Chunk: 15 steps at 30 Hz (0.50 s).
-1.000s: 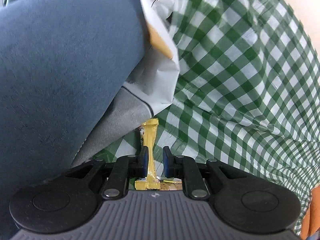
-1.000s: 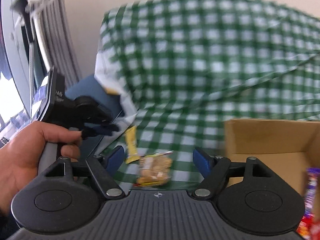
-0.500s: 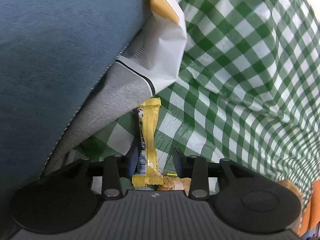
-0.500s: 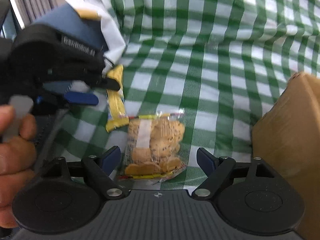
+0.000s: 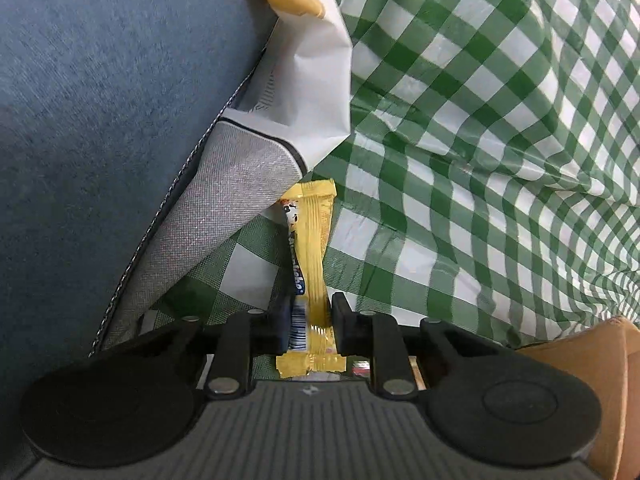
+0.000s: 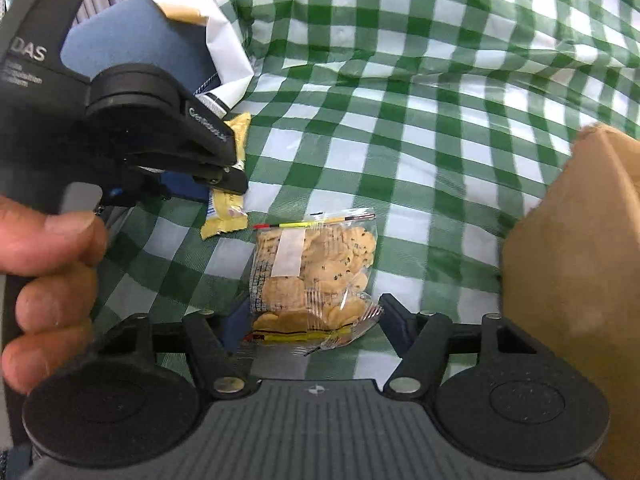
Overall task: Organize snacks
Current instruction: 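Grasp the yellow wafer bar with the left tool while the right tool grasps the cookie bag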
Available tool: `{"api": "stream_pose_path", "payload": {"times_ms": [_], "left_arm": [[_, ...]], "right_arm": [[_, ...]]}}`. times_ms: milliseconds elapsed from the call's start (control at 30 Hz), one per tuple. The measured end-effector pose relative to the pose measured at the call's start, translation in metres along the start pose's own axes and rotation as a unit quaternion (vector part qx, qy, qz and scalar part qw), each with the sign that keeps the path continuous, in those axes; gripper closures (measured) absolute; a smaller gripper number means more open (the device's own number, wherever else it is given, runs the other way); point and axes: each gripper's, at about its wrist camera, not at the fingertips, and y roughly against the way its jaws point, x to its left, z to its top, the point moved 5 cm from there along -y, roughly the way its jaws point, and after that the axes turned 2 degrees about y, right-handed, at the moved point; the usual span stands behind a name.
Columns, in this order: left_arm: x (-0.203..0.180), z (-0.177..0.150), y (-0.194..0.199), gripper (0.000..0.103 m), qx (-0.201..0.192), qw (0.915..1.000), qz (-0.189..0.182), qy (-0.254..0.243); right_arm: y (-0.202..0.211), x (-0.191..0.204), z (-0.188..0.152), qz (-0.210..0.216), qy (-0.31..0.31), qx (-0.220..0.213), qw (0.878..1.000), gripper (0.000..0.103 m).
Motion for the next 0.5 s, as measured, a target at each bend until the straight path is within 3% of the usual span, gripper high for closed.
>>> {"api": "stream_pose_path", "payload": {"times_ms": [333, 500], "left_arm": [[-0.029, -0.040, 0.040, 0.080, 0.002, 0.9954, 0.015, -0.095], [-0.036, -0.067, 0.087, 0.080, -0.013, 0.9889, 0.022, -0.147]], "right_arm": [[0.071, 0.002, -0.026, 0.006, 0.028, -0.021, 0.999, 0.035], [0.116, 0.006, -0.049, 0.015, 0.054, -0.029, 0.998, 0.035]]}}
